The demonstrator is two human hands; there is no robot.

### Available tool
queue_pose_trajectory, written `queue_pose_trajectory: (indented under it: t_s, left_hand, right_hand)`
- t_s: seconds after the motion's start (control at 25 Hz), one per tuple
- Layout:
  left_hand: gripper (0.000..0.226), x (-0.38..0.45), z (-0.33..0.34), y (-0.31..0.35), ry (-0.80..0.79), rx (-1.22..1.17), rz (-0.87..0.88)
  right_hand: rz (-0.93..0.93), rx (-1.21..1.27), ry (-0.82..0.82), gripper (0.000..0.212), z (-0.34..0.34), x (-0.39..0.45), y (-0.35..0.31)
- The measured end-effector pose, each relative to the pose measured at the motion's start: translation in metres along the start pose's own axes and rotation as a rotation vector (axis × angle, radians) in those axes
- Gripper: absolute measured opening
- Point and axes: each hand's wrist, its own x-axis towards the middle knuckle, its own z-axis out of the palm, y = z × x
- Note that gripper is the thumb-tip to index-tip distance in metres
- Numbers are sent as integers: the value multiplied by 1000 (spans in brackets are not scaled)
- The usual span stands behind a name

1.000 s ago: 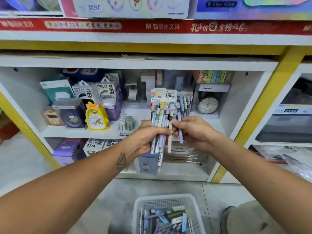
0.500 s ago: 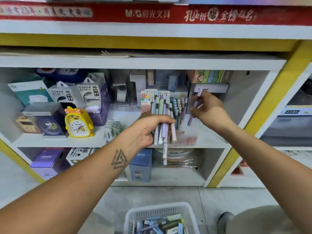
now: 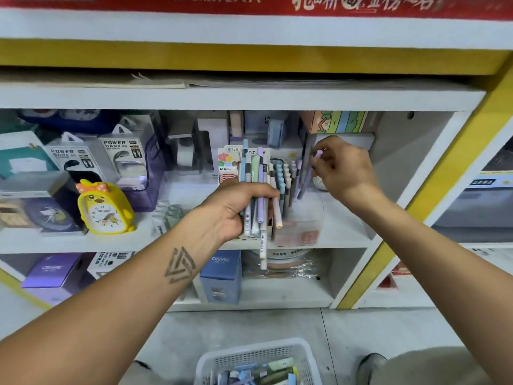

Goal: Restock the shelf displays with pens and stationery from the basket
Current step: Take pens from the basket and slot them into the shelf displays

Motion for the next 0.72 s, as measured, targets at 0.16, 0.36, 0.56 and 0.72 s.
queue_pose_trajectory:
  t_s: [0.16,0.36,0.56,0.72]
  left_hand:
    - [12,5,6,4,-13,11,-15]
    - [19,7,4,4,-19,-1,-16]
    - [18,3,0,3,-34,0,-18]
    - [19,2,-1,5,-59,-10,-7]
  right_hand:
    - [-55,-57,-56,15,9,-2,7]
    - [-109,-36,-77,10,14,1,11]
    - [-101,42,-110,6,18,0,10]
    - [-172,-94,-97,12,25,0,10]
